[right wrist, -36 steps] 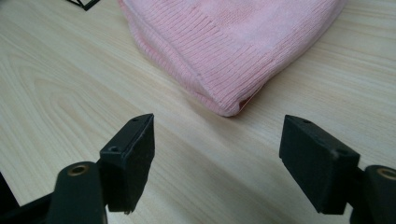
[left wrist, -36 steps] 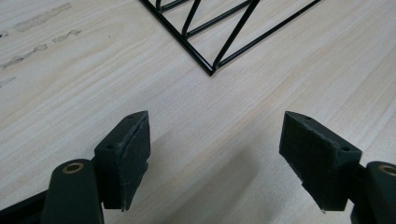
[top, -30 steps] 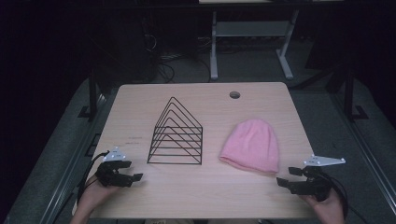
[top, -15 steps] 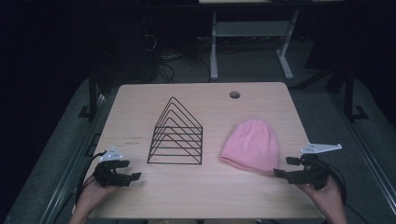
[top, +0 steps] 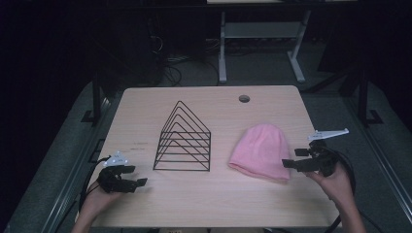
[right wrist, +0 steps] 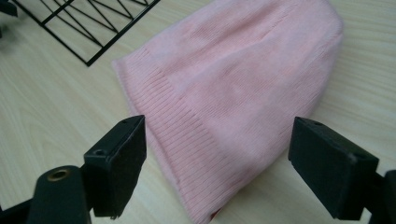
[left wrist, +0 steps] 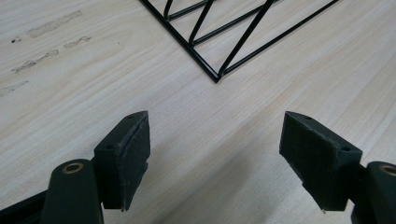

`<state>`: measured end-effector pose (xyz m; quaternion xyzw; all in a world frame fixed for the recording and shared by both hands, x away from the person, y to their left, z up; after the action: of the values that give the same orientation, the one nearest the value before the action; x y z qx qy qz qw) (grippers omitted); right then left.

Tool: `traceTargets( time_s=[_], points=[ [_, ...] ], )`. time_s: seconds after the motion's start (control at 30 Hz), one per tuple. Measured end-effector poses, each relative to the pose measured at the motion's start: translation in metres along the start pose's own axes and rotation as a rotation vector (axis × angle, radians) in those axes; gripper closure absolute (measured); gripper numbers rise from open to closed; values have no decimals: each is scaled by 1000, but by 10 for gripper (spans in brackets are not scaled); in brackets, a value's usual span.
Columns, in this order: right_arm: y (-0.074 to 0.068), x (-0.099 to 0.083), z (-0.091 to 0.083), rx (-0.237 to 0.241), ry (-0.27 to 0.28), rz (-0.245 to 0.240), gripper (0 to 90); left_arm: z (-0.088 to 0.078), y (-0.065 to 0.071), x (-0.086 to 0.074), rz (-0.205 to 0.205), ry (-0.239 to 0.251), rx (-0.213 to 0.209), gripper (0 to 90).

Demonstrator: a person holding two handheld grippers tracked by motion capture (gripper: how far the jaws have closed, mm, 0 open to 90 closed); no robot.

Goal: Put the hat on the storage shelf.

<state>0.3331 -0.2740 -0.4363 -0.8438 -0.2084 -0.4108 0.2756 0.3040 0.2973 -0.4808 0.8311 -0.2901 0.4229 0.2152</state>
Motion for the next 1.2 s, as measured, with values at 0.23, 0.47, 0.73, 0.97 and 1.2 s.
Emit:
traceTargets(
  time_s=[0.23, 0.47, 0.73, 0.97, 1.2],
  points=[
    [11, 16, 7, 2, -21, 19, 192, -2, 2, 2, 2, 3, 0, 248],
    [17, 33, 17, -6, -47, 16, 191, 0, 4, 3, 11, -1, -5, 248],
    [25, 52, 35, 1, -76, 28, 196, -5, 3, 4, -10, 26, 3, 248],
    [38, 61, 51, -8, -90, 40, 203, -5, 4, 4, -11, 17, -3, 248],
    [54, 62, 69, -28, -114, 75, 211, -6, 1, 4, -17, 25, -1, 248]
  ],
)
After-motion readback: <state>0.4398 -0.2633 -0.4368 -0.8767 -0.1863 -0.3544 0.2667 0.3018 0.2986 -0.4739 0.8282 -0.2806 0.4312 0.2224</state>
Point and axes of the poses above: each handheld gripper's, and its own axes: z roughly forward along the jaws, x roughly out of its top, y roughly to its right, the point moved 4 cm from there along z, roughly forward along the jaws, and after that the axes turned 14 degrees about y, right-handed, at the moved point
